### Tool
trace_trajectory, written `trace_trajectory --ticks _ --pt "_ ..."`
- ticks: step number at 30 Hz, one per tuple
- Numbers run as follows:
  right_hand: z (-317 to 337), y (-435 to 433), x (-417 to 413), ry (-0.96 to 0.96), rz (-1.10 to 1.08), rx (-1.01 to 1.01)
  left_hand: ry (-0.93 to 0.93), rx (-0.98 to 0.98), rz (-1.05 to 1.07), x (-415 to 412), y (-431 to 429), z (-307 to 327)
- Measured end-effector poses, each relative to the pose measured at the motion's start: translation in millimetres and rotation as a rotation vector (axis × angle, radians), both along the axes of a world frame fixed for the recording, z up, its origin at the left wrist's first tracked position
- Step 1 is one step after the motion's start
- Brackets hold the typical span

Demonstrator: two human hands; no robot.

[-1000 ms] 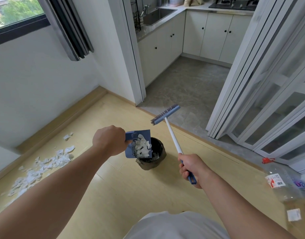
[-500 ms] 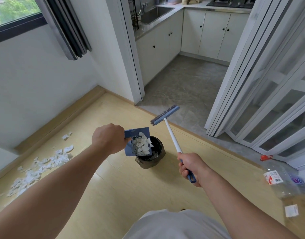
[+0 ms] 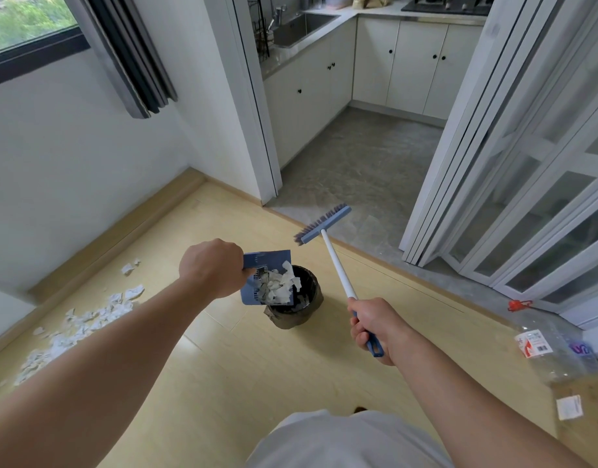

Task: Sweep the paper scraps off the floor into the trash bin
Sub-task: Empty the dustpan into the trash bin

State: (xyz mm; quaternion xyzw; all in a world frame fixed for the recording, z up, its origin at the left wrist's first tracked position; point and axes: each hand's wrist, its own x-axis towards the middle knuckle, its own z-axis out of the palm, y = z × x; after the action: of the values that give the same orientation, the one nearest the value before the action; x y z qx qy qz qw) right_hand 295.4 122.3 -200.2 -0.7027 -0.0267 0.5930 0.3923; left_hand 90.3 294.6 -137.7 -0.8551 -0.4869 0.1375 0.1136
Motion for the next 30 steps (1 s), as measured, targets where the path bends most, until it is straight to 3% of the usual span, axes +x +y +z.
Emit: trace_trajectory --ticks 30 --pt "-0.4 -7.0 -0.8 0.008 -0.005 -0.005 0.041 0.022 -0.038 6.8 -3.1 0.0"
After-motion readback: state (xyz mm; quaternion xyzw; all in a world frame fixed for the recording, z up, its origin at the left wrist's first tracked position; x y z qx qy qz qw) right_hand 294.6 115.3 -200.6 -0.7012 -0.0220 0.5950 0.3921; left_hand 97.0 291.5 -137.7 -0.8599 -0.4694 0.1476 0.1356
